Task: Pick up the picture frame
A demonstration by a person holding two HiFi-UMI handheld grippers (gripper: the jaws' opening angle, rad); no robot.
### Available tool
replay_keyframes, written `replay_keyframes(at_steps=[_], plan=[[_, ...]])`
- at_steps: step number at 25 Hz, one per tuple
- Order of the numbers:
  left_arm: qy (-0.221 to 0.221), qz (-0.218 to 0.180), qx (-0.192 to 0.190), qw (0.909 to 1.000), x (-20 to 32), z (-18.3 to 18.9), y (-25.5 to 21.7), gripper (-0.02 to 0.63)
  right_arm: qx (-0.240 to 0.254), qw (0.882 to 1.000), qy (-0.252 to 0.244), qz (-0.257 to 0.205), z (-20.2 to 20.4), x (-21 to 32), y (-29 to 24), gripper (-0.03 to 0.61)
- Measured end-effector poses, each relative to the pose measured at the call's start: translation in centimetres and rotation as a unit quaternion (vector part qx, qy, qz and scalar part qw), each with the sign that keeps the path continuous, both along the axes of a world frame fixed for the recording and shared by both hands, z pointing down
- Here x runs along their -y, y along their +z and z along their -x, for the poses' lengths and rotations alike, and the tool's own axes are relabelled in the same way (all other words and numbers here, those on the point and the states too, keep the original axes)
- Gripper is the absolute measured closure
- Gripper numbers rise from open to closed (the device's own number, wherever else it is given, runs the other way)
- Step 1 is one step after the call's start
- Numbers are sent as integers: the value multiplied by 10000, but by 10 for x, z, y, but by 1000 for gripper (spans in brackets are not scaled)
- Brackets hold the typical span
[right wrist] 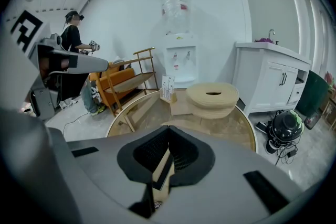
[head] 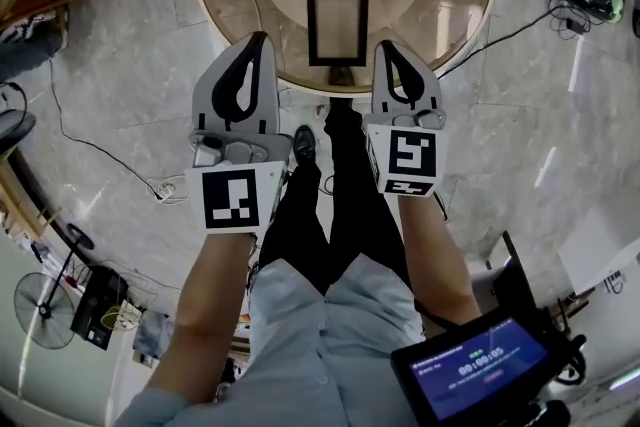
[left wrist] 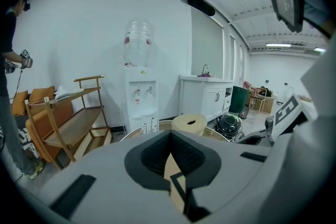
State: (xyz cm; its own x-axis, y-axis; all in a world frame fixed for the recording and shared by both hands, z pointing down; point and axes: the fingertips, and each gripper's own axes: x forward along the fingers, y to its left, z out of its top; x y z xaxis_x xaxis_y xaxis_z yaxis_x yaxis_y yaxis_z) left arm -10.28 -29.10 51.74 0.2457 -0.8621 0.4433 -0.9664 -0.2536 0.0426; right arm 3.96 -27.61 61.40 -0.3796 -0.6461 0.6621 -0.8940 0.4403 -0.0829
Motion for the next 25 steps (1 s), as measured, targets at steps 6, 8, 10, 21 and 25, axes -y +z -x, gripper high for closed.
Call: replay_keyframes(at_steps=[6,8,10,21,25], plan=[[-42,96,6,9999,7,5,29,603,36,9999,10,142,7,3,30,560],[-47,112,-28,9999,10,5,37,603,49,9998,41,196,8,4,38,558],[-25,126,-52,9999,13,3,46,603,55,9997,52,246,9,5,48,555],[-116,348,-110,9993,7,-1,85,603,116,9986,-5,513,11,-1,96,498],[-168,440,-120,9988,4,1,98,603,120,9979,-96,631,12,-5,115,474]])
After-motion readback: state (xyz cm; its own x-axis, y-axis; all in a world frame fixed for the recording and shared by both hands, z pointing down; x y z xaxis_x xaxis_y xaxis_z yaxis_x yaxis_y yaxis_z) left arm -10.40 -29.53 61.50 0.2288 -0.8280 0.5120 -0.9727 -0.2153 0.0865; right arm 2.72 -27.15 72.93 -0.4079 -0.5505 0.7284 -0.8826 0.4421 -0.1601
